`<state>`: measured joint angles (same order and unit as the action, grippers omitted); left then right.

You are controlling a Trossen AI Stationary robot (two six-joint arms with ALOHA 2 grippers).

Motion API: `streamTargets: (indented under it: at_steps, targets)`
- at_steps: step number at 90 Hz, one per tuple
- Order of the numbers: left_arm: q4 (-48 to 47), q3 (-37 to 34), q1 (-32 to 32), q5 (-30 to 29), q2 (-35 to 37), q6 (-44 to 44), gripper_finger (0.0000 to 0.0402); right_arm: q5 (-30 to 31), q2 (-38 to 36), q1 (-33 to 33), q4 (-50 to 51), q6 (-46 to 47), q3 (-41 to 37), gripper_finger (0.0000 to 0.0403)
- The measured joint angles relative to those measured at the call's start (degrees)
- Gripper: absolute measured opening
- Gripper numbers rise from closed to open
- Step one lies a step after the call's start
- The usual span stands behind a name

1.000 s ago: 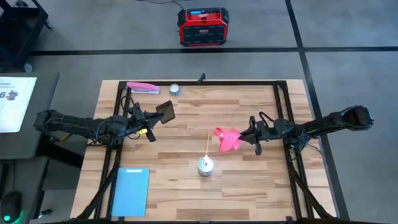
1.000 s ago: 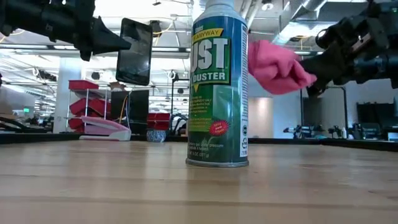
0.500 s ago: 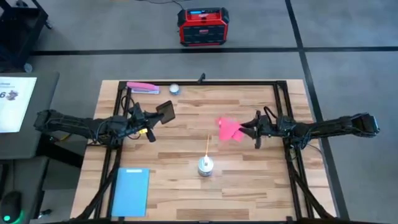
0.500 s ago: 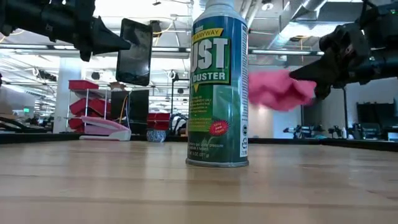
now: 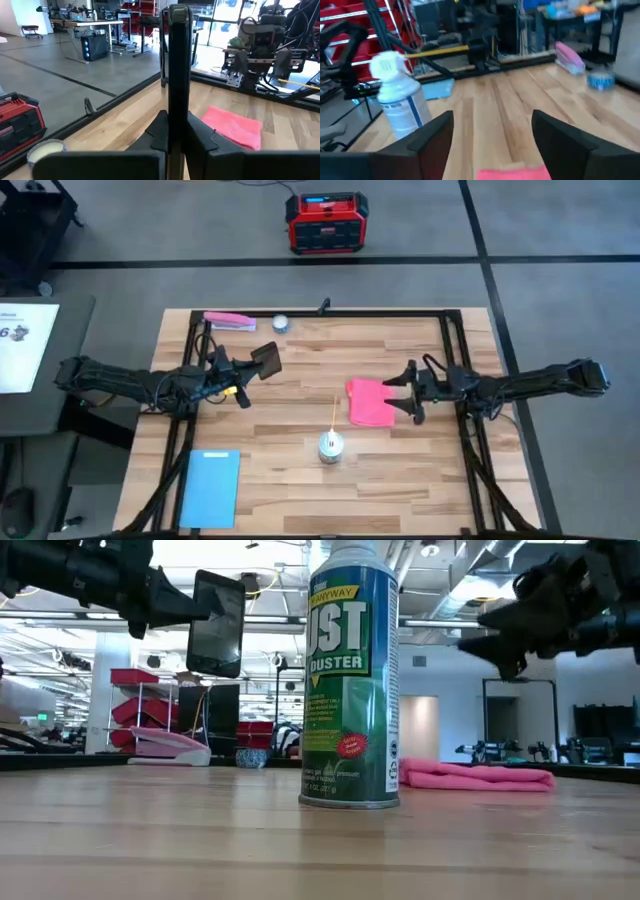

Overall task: Apply microfiber cloth
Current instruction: Wipe the front of the black cellphone with the pink microfiber cloth

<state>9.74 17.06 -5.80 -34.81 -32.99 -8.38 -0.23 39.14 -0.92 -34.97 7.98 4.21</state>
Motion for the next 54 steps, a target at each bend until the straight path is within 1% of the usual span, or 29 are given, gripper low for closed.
streamTargets:
  at_steps: [11,22,31,42,47,54]
  targets:
    - [0.00,0.00,0.00,-0.02,0.00,0.00,0.0008,0.09,-5.55,0.81,2.29,-3.23,0.07,0.0241]
    - [0.02,0.00,0.00,-0.02,0.00,0.00,0.0008,0.15,-11.67,0.80,4.84,-2.88,0.07,0.0228]
    - [0.03,0.00,0.00,0.00,0.00,0.13,0.0008,0.15,-15.63,0.80,4.73,-1.20,0.11,0.0230]
    - [0.02,0.00,0.00,0.00,0.00,0.09,0.0008,0.17,-19.57,0.78,5.55,-1.33,0.16,0.0242]
    - [0.03,0.00,0.00,0.00,0.00,0.09,0.0008,0.20,-21.60,0.68,8.74,-2.70,0.44,0.0245]
    - [0.02,0.00,0.00,0.00,0.00,0.07,0.0008,0.32,-24.65,0.30,16.31,-3.84,2.03,0.0248]
